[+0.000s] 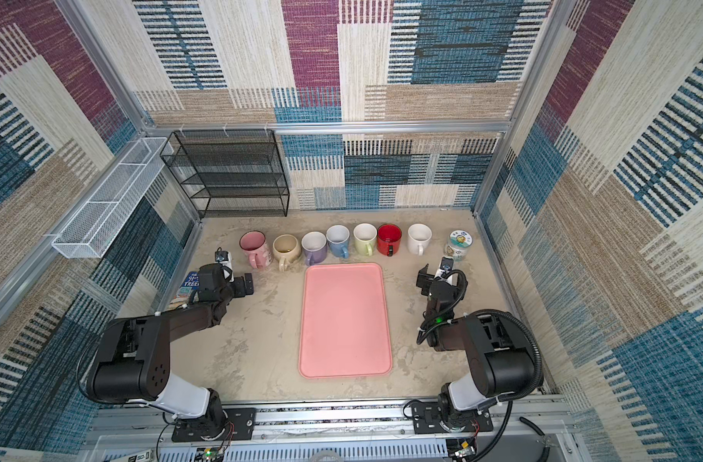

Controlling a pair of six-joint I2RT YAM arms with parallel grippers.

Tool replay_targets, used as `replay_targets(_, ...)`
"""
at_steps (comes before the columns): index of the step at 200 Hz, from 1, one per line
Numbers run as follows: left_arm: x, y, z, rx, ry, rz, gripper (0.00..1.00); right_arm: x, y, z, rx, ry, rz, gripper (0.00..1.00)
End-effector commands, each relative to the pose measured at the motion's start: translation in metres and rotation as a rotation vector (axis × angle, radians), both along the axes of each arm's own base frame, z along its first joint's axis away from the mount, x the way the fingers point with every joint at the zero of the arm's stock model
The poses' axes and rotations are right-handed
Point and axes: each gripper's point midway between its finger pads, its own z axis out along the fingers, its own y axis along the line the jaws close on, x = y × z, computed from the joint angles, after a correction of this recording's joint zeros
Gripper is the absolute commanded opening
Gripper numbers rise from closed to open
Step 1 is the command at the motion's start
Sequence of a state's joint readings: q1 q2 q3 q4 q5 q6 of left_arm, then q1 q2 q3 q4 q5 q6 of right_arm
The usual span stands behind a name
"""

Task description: Turn the mug right side up

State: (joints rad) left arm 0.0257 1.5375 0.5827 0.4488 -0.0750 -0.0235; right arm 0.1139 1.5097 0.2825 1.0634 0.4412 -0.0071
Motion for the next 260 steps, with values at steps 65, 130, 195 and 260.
replay_targets(65,-0.018,-0.027,0.023,0.074,-0.279,-0.106,0.99,-0.059,0.019,0.05,-0.021,-0.32,0.158,1.0)
replay_targets(130,-0.002,-0.021,0.016,0.02,-0.197,-0.113,0.99,-0.033,0.041,0.03,-0.026,-0.22,0.336,1.0)
replay_targets(195,-0.001,-0.017,0.016,-0.014,-0.189,-0.113,0.99,0.002,0.034,0.013,0.05,-0.101,0.386,1.0)
replay_targets(260,-0.001,-0.016,0.016,-0.012,-0.195,-0.109,0.99,0.0,0.033,0.015,0.043,-0.11,0.372,1.0)
